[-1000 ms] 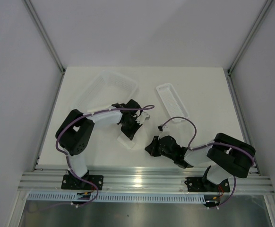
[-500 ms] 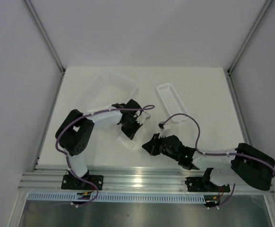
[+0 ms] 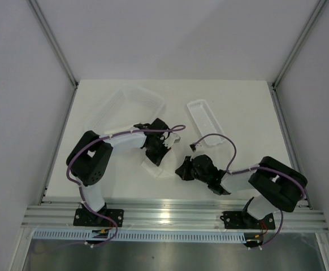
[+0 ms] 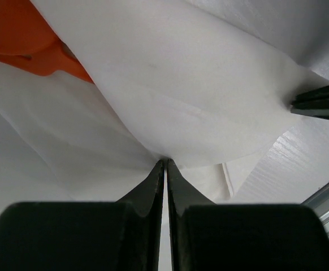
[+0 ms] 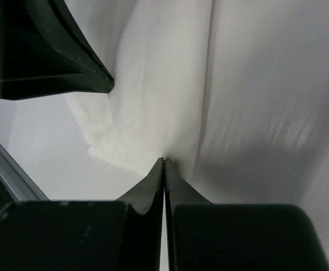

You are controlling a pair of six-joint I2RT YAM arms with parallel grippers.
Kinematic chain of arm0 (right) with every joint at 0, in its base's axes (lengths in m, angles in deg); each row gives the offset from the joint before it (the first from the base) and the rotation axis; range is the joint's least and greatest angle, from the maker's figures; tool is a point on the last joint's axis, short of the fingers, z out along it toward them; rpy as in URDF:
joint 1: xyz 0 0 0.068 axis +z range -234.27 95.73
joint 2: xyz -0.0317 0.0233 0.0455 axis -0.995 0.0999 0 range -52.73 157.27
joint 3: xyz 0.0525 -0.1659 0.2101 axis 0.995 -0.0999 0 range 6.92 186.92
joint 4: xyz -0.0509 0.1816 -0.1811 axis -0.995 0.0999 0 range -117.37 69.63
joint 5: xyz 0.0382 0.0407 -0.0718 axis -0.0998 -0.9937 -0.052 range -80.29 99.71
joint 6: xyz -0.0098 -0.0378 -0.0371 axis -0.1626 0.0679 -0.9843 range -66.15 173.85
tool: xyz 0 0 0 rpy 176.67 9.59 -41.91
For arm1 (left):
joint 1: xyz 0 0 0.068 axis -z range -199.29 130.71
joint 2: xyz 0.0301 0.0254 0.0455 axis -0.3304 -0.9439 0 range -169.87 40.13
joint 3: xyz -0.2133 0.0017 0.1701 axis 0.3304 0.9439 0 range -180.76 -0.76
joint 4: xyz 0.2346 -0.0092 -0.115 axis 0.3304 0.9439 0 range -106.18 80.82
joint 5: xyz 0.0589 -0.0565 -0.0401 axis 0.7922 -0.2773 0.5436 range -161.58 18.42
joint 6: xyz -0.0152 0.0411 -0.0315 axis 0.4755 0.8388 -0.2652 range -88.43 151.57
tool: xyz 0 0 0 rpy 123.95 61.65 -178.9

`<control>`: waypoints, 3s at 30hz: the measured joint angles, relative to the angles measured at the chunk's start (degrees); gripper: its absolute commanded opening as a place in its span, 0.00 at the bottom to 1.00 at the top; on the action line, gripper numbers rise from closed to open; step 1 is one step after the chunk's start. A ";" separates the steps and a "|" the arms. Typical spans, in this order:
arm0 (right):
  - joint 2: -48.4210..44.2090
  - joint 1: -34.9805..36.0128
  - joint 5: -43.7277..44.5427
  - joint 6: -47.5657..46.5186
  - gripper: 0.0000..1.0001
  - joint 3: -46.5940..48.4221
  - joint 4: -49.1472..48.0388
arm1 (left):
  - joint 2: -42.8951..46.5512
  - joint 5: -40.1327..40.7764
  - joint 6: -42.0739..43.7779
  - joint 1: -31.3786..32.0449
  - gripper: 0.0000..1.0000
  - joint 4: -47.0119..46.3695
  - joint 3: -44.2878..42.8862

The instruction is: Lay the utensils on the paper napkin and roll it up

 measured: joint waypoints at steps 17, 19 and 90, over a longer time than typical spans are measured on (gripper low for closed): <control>-0.81 3.04 1.11 3.50 0.00 0.24 1.49 | 0.00 0.46 1.01 0.11 0.08 -0.48 -0.02; -6.43 3.23 2.05 2.75 0.01 0.17 4.63 | 0.00 0.76 2.12 0.55 0.08 -0.46 -0.02; 18.45 5.73 16.13 5.16 0.00 6.05 -18.40 | 1.62 6.99 2.10 6.10 0.20 -1.01 0.85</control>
